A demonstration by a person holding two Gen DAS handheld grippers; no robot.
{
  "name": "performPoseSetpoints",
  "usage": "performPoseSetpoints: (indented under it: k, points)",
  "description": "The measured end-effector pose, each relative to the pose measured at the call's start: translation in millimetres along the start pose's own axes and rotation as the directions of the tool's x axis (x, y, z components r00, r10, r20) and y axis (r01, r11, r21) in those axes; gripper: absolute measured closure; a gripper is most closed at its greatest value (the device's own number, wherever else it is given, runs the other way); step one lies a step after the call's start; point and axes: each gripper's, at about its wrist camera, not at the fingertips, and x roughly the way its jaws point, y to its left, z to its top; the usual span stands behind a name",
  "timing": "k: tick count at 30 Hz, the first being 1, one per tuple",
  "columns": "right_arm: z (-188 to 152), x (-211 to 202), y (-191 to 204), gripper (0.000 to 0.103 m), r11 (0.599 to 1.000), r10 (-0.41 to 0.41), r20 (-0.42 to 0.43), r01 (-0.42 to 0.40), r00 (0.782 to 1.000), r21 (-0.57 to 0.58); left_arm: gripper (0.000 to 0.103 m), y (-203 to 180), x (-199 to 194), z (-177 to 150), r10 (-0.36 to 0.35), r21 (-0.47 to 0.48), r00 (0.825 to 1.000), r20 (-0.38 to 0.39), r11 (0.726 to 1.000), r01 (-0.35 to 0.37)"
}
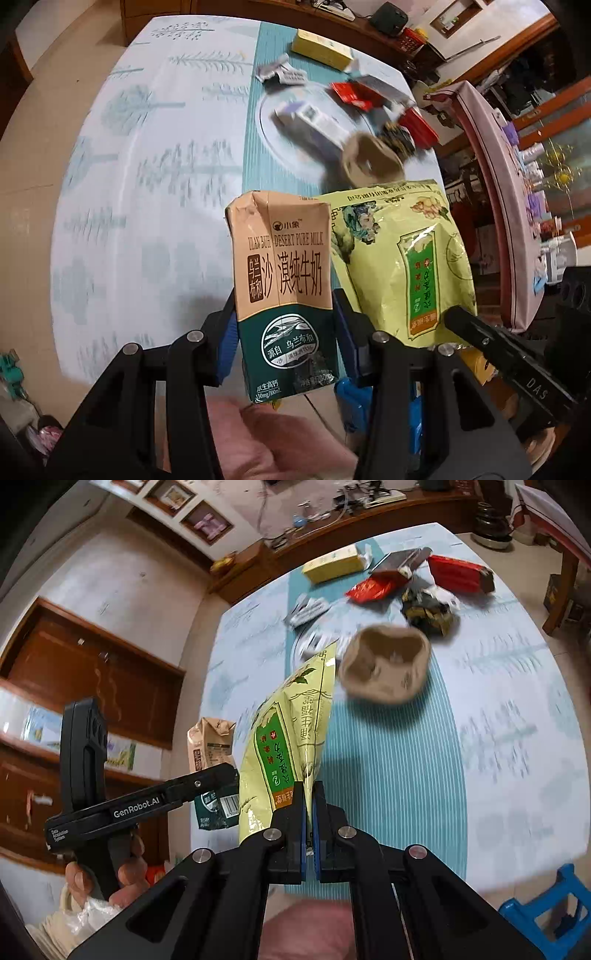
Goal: Collect trash
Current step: 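Carry the bag and carton over the black bin and open both tools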
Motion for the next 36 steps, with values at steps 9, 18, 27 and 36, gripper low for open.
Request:
performPoseSetpoints:
  k: [9, 18, 27, 36]
  points:
    - [-117.1, -61.7, -21.9, 0.1, 0.994, 0.005, -0.062, -0.012, 0.998, -0.106, 0.06, -15.3, -20.2, -141.2, 0.003, -0.063, 1.0, 0.013, 0.998, -0.002]
    - [-207.5, -48.7, -65.0, 0.1, 0.997, -0.025, -0.177, 0.011, 0.984, -0.079, 0.06, -16.8, -1.8, -223.8, 0.06, -0.015, 0.997, -0.058, 0.998, -0.061]
    - [-277.7, 20.6, -111.2, 0.1, 0.994, -0.08, -0.289, 0.097, 0.954, 0.045, 0.06, 9.6, 68.5, -267.9, 0.097, 0.035, 0.983, -0.157, 0.995, -0.092]
    - [-332.0, 131.1, -171.1, 0.1, 0.959, -0.193, -0.355, 0.252, 0.915, 0.129, 0.06, 41.4, 184.7, -303.2, 0.135, 0.11, 0.964, -0.231, 0.988, -0.112]
